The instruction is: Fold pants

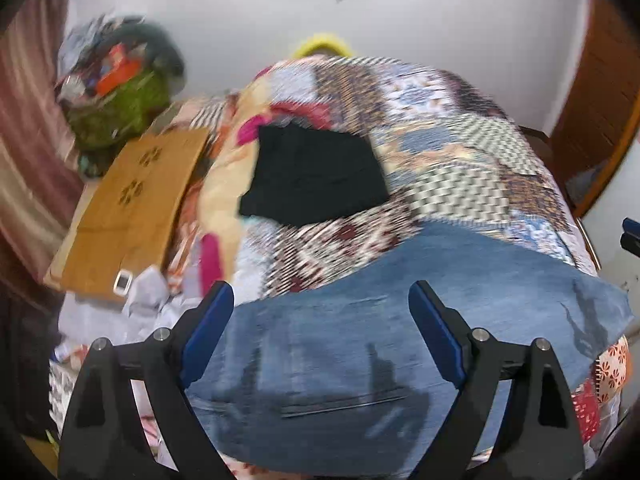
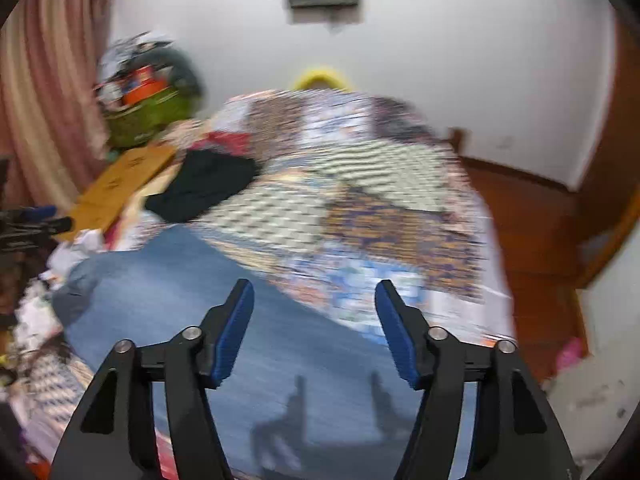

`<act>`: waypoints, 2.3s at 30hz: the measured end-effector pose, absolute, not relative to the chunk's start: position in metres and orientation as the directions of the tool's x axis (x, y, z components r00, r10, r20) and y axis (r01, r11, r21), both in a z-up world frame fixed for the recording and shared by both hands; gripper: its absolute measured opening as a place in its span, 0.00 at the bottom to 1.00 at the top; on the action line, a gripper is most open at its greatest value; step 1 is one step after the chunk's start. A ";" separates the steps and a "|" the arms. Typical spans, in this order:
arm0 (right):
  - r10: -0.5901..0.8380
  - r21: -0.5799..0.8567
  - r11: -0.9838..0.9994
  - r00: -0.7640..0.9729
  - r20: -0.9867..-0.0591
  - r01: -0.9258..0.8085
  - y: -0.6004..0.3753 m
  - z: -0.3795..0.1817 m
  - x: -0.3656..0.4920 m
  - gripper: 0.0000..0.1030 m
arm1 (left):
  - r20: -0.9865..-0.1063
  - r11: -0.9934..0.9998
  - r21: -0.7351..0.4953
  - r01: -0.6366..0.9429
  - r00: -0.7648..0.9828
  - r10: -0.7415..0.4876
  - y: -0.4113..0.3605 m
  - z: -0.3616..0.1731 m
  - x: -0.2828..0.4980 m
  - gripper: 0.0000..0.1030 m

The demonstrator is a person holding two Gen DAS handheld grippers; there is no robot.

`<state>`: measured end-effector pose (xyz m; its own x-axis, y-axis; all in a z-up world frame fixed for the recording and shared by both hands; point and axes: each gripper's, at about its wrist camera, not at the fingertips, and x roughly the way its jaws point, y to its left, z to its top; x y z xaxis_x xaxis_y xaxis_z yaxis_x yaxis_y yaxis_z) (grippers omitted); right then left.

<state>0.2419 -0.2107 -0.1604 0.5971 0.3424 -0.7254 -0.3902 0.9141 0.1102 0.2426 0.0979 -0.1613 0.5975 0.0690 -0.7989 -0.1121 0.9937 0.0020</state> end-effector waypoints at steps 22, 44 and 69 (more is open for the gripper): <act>0.423 0.237 0.772 0.199 -0.884 -0.590 0.005 -0.265 0.364 0.52 | -0.920 0.975 -0.051 -0.215 0.391 0.038 0.167 -0.306 0.224 0.99; 0.407 0.214 0.849 0.341 -0.847 -0.483 -0.019 -0.221 0.356 0.21 | -0.882 0.949 -0.027 -0.314 0.454 0.125 0.190 -0.283 0.182 1.00; 0.425 0.266 0.862 0.327 -0.844 -0.432 -0.140 -0.267 0.200 0.58 | -0.893 0.875 -0.237 -0.422 0.450 -0.025 0.204 -0.278 0.133 0.23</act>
<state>0.2000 -0.1398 -0.2673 0.3267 0.4246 -0.8444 -0.4324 0.8616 0.2659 0.1327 0.2037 -0.2780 0.4498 -0.0254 -0.8928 -0.4220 0.8749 -0.2375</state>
